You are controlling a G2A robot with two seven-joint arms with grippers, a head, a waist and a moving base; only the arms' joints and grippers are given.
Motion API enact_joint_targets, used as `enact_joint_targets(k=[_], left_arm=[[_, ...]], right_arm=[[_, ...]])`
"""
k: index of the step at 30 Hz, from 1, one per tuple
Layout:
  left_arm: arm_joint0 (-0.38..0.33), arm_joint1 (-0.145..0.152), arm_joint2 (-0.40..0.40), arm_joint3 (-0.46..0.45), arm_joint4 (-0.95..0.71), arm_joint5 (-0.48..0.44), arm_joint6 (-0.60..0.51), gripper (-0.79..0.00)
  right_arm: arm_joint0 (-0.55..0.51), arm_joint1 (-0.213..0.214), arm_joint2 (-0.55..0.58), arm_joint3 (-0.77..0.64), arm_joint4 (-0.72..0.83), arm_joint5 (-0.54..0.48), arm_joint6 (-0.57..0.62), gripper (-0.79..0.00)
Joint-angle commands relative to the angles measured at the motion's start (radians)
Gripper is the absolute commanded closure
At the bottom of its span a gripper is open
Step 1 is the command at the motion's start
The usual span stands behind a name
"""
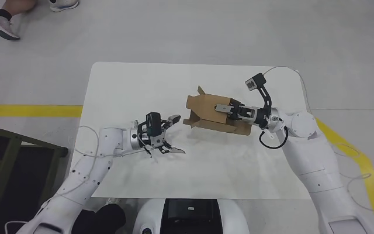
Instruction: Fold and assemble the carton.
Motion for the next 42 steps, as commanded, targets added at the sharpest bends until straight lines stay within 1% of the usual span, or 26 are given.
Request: enact_joint_targets(k=[1,3,7,15,20,25,29,42], left_arm=[[-0.010,-0.006,0.022,0.006,-0.003,0.002,0.002,-0.785],[-0.022,-0.014,0.043,0.015,-0.009,0.002,0.006,-0.785],[-0.037,-0.024,0.076,0.021,-0.002,0.007,0.023,-0.785],[-0.050,-0.031,0.095,0.032,0.012,0.017,0.092,-0.785],[-0.049,-0.027,0.090,0.030,0.026,0.008,0.124,-0.785],[-0.051,-0.026,0.089,0.031,0.024,-0.007,0.129,-0.785],[-0.061,-0.021,0.116,0.022,0.041,-0.007,0.143,-0.785],[-0.082,-0.003,0.146,0.017,0.033,-0.007,0.175,-0.785]], right_arm=[[0.000,0.000,0.000,0.000,0.000,0.000,0.000,0.000],[0.000,0.000,0.000,0.000,0.000,0.000,0.000,0.000],[-0.023,0.002,0.003,-0.037,-0.023,0.012,-0.038,0.000],[-0.035,0.006,0.005,-0.049,-0.031,0.013,-0.011,0.000],[-0.033,0.006,-0.001,-0.045,-0.030,0.014,-0.001,0.000],[-0.028,0.005,-0.013,-0.045,-0.030,0.012,0.017,0.000],[-0.025,0.005,-0.019,-0.044,-0.040,0.011,0.020,0.000],[-0.019,0.005,-0.038,-0.045,-0.037,0.009,0.058,0.000]])
